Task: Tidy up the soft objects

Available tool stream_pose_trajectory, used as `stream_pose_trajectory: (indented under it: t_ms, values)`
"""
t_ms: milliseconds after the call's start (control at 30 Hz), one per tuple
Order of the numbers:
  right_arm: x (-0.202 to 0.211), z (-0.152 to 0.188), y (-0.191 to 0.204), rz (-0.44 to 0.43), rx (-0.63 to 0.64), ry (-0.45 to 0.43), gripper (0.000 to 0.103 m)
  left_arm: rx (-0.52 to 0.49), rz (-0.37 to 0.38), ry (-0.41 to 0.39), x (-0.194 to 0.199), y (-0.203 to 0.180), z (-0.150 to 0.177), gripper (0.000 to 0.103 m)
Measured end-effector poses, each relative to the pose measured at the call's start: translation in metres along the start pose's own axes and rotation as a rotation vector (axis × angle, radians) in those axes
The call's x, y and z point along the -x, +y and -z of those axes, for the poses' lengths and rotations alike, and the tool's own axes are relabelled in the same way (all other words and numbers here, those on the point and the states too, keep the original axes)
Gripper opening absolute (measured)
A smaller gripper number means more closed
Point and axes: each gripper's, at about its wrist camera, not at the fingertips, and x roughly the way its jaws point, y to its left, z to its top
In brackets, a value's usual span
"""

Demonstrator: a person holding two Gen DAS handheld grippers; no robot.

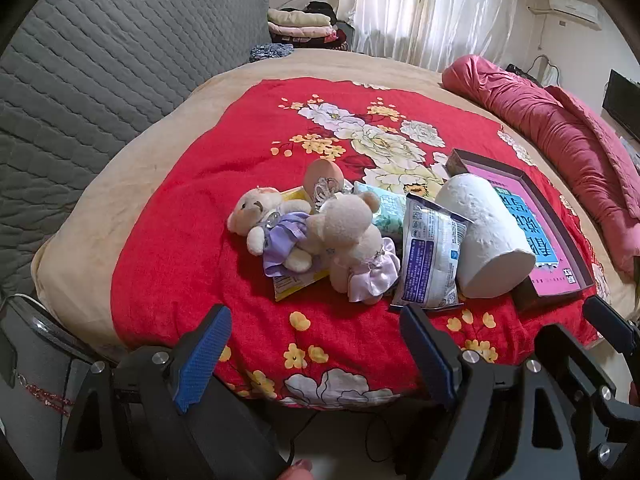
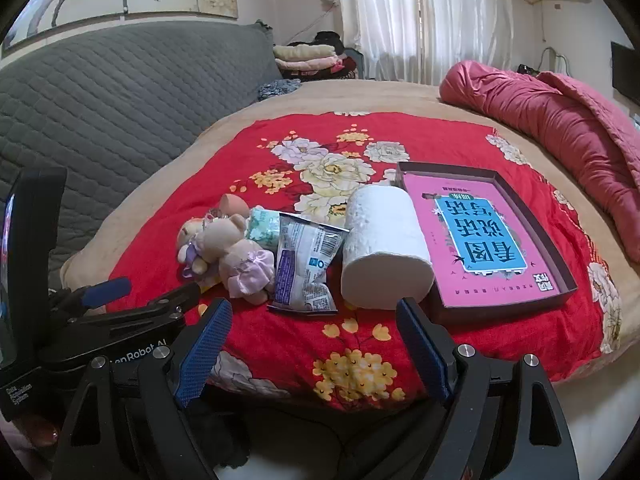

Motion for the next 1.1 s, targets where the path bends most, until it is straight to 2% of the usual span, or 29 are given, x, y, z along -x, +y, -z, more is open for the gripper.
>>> stream_pose_trajectory:
  t_ms: [1100]
  values:
    - [0.0,-0.0011,0.003,0.0,0.013,0.001,0.085,-0.008,0.003,0.012,-0.0037,-0.0018,0.0013,0.085]
